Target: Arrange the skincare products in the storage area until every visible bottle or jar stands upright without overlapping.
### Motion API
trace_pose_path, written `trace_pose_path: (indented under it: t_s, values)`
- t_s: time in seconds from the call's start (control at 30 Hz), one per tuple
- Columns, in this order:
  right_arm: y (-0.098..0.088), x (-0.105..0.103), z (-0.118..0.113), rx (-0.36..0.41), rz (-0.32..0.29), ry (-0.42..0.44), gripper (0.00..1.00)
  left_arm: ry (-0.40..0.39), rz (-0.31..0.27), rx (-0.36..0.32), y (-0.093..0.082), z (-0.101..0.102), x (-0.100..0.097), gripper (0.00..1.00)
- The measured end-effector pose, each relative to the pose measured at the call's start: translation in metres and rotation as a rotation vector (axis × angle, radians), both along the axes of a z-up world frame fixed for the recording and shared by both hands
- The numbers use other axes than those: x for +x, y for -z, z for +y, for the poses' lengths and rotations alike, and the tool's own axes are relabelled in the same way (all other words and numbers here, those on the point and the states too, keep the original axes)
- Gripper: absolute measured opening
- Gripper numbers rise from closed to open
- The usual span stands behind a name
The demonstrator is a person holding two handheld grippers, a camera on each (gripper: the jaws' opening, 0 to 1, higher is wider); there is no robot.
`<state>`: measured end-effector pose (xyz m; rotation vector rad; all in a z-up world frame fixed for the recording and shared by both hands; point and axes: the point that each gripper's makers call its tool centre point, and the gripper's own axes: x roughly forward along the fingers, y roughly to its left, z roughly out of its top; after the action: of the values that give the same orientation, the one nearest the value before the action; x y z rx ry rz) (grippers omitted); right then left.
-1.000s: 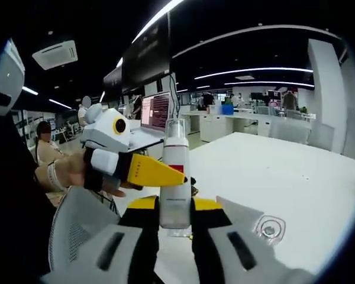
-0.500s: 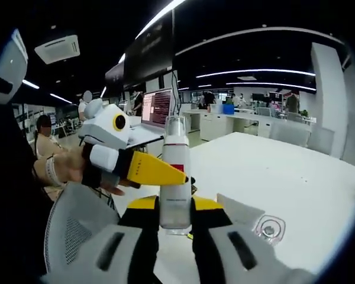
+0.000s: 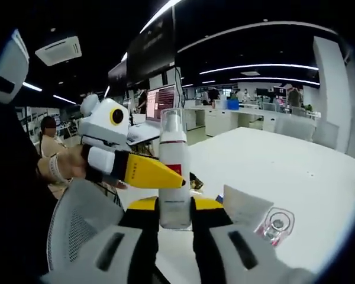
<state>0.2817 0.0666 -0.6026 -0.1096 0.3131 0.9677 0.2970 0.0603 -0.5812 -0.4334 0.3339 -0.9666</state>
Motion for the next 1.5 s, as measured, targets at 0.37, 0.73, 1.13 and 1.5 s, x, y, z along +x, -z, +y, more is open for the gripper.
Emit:
trace_pose_path:
  t_s: [0.37,0.73,1.13,1.5]
  values:
    - [-0.003,0.000,-0.020,0.021,0.026,0.041,0.23,-0.029,-0.034,0.175,0.021,0.021,0.010,0.17]
    - [-0.021,0.001,-0.022,0.137,0.040,0.042,0.26,0.125,-0.155,0.381,0.047,0.005,-0.006,0.17]
    - [-0.025,-0.009,-0.012,0.183,0.046,-0.019,0.26,0.357,-0.235,0.422,0.057,-0.020,-0.037,0.17]
    - [-0.026,-0.018,-0.009,0.194,0.057,-0.079,0.24,0.493,-0.298,0.432,0.058,-0.037,-0.059,0.18]
